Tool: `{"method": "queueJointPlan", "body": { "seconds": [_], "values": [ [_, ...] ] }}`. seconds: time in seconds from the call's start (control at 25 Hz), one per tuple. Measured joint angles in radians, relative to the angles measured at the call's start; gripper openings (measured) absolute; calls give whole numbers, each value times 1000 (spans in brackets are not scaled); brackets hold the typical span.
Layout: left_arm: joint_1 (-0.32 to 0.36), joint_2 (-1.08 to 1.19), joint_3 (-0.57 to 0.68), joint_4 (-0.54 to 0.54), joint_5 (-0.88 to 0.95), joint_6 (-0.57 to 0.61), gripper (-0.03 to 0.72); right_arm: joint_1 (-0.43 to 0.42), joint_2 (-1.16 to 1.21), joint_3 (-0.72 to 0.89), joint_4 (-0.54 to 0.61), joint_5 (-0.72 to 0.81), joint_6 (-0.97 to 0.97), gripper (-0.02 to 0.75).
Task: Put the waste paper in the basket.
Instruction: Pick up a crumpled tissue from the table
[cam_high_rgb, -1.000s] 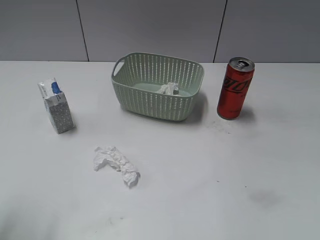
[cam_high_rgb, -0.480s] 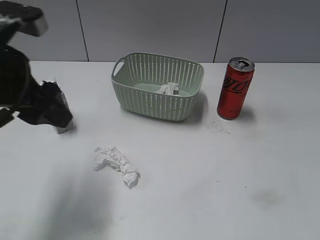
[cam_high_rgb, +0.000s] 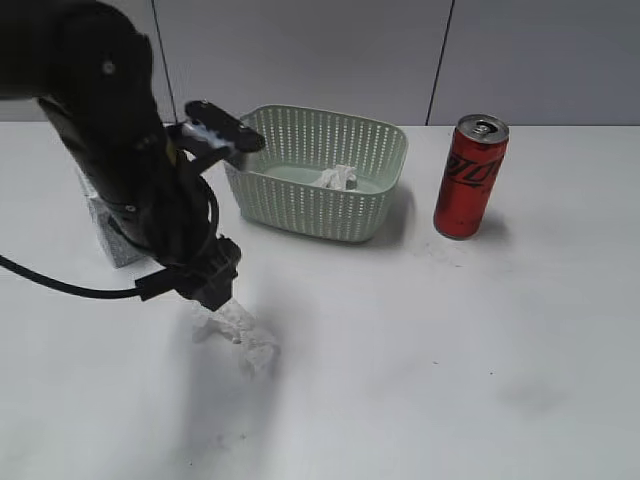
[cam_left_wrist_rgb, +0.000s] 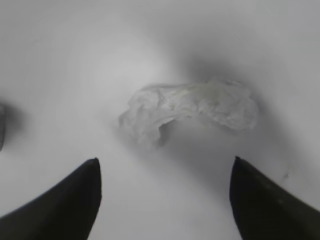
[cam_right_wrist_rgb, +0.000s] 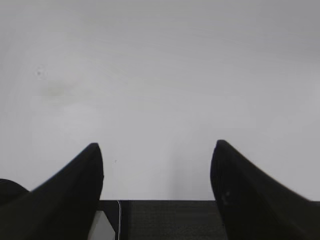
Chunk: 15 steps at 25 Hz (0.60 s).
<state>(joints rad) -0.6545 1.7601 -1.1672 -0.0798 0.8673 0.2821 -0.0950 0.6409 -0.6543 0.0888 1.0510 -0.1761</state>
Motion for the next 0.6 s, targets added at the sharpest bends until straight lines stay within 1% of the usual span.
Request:
{"method": "queueJointPlan", "body": {
  "seconds": [0.12, 0.44, 0.6],
  "values": [
    [-5, 60, -17, 3, -19, 1, 591, 0, -112, 68, 0, -3, 3, 508],
    [-7, 163, -25, 6, -108, 21, 592, 0, -380, 183, 3, -9, 3, 508],
    [-7, 200, -25, 8, -146, 26, 594, 0, -487, 202, 4, -26, 3, 508]
  ]
}}
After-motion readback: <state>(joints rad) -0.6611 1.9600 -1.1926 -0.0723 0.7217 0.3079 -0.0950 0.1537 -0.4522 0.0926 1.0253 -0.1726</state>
